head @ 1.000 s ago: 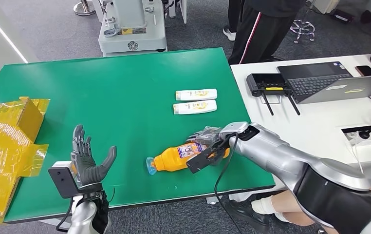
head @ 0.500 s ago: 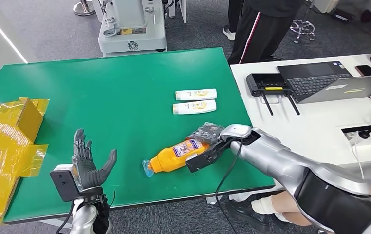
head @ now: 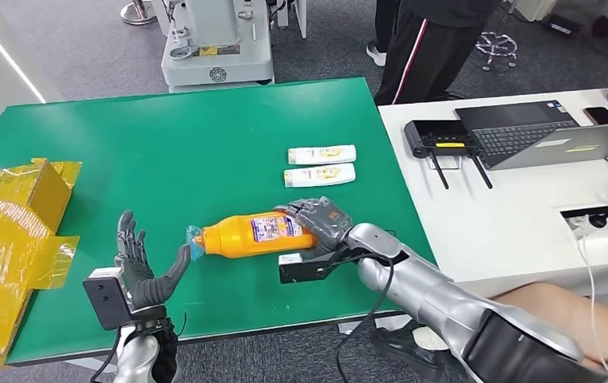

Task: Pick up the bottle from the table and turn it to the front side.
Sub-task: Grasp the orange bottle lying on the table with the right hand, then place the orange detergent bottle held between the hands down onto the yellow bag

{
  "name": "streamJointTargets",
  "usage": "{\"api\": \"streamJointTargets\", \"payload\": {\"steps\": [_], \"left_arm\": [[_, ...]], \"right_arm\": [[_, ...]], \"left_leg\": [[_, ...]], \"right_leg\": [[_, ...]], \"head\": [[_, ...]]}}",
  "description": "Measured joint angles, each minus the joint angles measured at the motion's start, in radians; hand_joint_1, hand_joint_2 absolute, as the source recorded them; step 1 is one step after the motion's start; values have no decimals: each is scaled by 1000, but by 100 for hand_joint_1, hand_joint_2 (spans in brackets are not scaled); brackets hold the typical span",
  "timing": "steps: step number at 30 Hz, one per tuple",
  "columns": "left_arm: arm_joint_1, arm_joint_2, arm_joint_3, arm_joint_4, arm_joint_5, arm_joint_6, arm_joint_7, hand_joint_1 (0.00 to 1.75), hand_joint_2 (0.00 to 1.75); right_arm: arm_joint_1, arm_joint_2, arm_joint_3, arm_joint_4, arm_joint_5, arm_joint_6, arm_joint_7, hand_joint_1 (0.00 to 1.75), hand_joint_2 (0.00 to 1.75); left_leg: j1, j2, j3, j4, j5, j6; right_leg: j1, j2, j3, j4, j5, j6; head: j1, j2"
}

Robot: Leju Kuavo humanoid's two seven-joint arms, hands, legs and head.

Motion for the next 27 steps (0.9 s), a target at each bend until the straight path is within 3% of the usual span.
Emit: {"api": "streamJointTargets", "payload": {"steps": [7,14,27], "left_arm": [[-37,8,49,7,-31,62,8,0,175],[-52,21,108,30,-6,39,8,0,175],[-55,23,118,39,-34,-30,30,0,175]], "right_arm": [[108,58,-167,-106,-6,-133,-70,175,175],[240,129,-274,-226,-78,-209,-175,175,175],[329,235,-389,-324,-191,-258,-297,175,175]], "left_leg": [[0,0,0,0,0,0],[0,-1,-1,0,-1,-1],[0,0,0,0,-1,-2]], "right_leg": [[0,0,0,0,0,0],[0,0,-1,0,-2,-1],[0,0,-1,0,-2,-1]], "head": [[0,0],[0,0],[0,0]]}}
